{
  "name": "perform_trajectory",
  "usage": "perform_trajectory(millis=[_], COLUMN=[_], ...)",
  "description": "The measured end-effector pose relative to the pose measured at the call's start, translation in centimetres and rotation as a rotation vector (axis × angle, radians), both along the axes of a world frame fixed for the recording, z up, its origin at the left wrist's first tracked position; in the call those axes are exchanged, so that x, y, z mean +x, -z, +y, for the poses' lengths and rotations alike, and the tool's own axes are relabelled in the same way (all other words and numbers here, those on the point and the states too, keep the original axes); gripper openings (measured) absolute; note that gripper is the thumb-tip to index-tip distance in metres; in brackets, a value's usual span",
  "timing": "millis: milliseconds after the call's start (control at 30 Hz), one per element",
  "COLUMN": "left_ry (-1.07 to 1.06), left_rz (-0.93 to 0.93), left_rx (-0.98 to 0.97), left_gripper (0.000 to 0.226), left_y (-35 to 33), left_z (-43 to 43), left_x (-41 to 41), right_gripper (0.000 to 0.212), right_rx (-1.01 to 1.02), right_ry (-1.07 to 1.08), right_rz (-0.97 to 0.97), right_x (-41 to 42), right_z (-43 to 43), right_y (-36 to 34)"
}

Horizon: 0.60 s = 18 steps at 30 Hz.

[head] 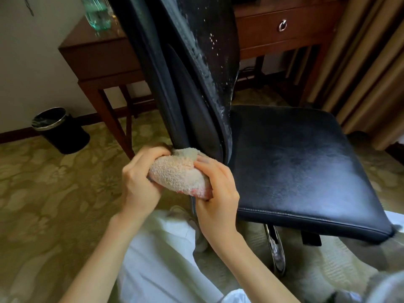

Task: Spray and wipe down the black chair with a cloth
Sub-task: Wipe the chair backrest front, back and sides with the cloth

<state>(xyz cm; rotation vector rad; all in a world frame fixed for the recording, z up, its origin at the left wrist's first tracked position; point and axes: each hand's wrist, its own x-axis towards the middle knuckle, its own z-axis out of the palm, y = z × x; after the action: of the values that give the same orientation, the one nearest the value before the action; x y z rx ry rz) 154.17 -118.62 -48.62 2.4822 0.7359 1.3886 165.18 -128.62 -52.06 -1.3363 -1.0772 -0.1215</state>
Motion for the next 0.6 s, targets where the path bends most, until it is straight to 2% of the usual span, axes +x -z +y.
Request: perform_trajectory(millis=[167, 300, 367, 467, 600], left_ry=[0.013, 0.023, 0.026, 0.04, 0.053], left_rz=[-0.044, -0.006, 0.019, 0.055, 0.134], left_rx=[-0.178, -0.28, -0.32, -0.384, -0.491], left_gripper=[0.022, 0.038, 0.041, 0.035, 0.023], left_y=[5.2, 8.1, 9.4, 10.8, 12.3], left_z=[-0.4, -0.2, 0.1, 0.7, 1.8], left_x=[0.3, 0.2, 0.1, 0.0, -0.1], right_gripper=[0.05, 0.041, 0.046, 0.059, 0.06], right_rx=[-0.022, -0.084, -0.121, -0.205, -0.337], right_ry=[0.003, -0.024, -0.026, -0.031, -0.024], right_rz=[0.043, 0.147, 0.181, 0.268, 0.368], right_x=[0.3, 0.1, 0.0, -0.2, -0.6], right_z=[0.1, -0.1, -0.1, 0.3, 1.3], right_y=[4.8, 7.1, 8.4, 10.3, 12.3])
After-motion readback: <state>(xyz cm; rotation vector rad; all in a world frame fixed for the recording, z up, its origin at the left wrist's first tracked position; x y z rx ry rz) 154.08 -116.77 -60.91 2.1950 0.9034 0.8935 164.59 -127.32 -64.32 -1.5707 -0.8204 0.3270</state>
